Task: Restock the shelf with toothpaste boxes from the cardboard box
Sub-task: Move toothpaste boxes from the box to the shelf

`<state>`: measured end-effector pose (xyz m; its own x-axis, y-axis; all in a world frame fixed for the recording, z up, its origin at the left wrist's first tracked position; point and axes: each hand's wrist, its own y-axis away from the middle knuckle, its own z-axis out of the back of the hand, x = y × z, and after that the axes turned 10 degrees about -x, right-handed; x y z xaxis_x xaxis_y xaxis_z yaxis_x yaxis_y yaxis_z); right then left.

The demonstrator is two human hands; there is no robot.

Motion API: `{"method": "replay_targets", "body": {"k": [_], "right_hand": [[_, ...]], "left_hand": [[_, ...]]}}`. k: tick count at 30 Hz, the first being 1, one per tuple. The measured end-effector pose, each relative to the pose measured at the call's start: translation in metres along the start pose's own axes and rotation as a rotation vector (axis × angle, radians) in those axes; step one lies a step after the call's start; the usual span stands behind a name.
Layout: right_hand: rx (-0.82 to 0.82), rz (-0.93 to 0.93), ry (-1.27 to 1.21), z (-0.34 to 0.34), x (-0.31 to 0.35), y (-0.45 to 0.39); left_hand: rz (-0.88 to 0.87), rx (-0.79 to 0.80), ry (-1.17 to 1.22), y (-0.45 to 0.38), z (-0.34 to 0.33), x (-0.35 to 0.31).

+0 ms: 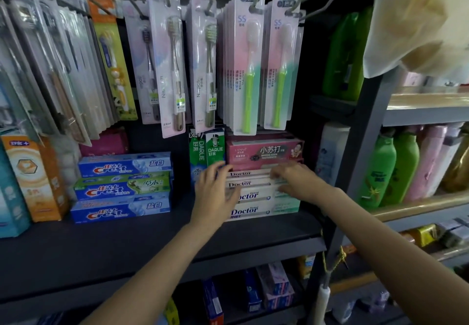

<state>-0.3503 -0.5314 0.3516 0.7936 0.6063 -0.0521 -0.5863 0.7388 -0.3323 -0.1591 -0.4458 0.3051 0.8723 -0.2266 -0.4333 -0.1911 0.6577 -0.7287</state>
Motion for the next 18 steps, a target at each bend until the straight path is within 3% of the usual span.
{"method": "replay_targets", "body": {"k": [2, 4, 12, 15, 18], "right_hand": [[-0.008, -0.019, 0.041, 0.001, 0.0, 0.002], [-0.014, -0.029, 0.059, 0.003, 0.003, 0.003], [-0.106, -0.086, 0.0, 0.001, 0.027, 0.018], [-0.299, 0.017, -0.116, -0.003, 0.057, 0.037], [-0.364, 0.368, -0.174, -0.017, 0.118, 0.064]], "left_hand": [[0.246, 0.03, 0.123, 0.015, 0.006, 0.012], [0.381, 0.149, 0.2, 0.024, 0.002, 0.017], [0.473, 0.211, 0.255, 0.024, -0.01, 0.023], [0.381, 0.052, 0.209, 0.036, 0.01, 0.019], [0.151, -0.07, 0.23, 0.078, 0.044, 0.018]]}}
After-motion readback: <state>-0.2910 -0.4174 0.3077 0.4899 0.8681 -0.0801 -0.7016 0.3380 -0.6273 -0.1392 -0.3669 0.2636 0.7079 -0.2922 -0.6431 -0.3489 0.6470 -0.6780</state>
